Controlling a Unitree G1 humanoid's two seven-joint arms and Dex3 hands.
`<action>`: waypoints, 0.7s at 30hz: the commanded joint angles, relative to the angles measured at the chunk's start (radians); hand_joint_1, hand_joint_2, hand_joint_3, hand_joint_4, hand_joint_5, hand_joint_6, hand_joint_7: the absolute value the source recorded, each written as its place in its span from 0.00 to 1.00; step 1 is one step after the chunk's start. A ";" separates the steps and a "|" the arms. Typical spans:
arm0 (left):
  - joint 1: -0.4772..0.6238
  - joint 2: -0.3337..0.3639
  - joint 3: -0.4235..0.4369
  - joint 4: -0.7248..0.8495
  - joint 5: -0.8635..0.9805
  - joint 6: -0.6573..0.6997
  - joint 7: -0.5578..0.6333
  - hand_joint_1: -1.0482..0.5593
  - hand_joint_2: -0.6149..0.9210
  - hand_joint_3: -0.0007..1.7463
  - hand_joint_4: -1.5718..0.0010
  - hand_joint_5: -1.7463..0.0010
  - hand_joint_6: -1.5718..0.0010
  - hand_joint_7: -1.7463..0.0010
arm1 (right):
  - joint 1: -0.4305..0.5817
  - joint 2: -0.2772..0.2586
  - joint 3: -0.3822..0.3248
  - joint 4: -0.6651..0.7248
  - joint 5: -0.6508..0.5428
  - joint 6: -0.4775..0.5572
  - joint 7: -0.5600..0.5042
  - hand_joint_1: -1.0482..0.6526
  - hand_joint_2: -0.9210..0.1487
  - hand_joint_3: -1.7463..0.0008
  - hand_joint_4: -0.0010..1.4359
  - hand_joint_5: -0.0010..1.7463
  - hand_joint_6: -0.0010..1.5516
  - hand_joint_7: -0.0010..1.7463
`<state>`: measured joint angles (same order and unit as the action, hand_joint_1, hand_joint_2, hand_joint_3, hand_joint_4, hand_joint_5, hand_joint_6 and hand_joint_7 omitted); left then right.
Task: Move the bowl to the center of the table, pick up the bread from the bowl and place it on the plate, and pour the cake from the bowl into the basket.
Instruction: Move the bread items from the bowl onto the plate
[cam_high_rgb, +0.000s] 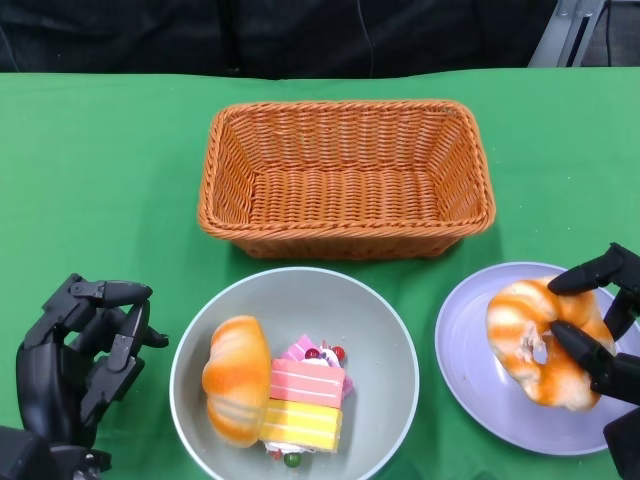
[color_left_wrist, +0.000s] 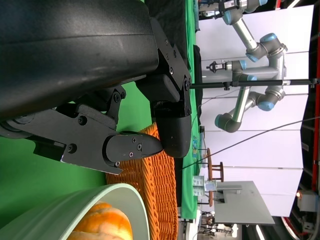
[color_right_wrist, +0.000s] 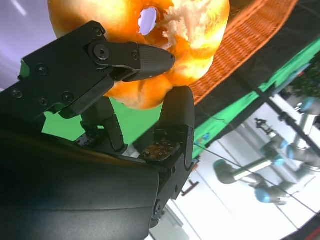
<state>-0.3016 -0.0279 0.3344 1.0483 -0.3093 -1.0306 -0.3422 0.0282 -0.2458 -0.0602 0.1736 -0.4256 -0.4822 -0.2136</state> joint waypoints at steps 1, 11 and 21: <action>0.005 0.015 0.005 -0.004 0.000 0.003 0.000 0.52 0.99 0.21 0.51 0.12 0.48 0.32 | -0.032 -0.032 0.000 0.085 -0.011 -0.035 -0.038 0.53 0.19 0.62 0.55 1.00 0.47 0.69; 0.011 0.015 0.007 -0.007 -0.001 -0.004 -0.002 0.52 0.99 0.21 0.51 0.12 0.48 0.32 | -0.083 -0.039 0.002 0.256 0.018 -0.134 -0.083 0.52 0.15 0.65 0.55 1.00 0.46 0.69; 0.014 0.017 0.009 -0.012 -0.019 0.003 -0.023 0.53 0.99 0.22 0.51 0.12 0.48 0.32 | -0.101 -0.026 0.010 0.306 0.040 -0.153 -0.096 0.51 0.13 0.68 0.56 1.00 0.46 0.69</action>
<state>-0.3002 -0.0281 0.3382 1.0430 -0.3235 -1.0307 -0.3532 -0.0640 -0.2693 -0.0518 0.4701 -0.3979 -0.6270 -0.2942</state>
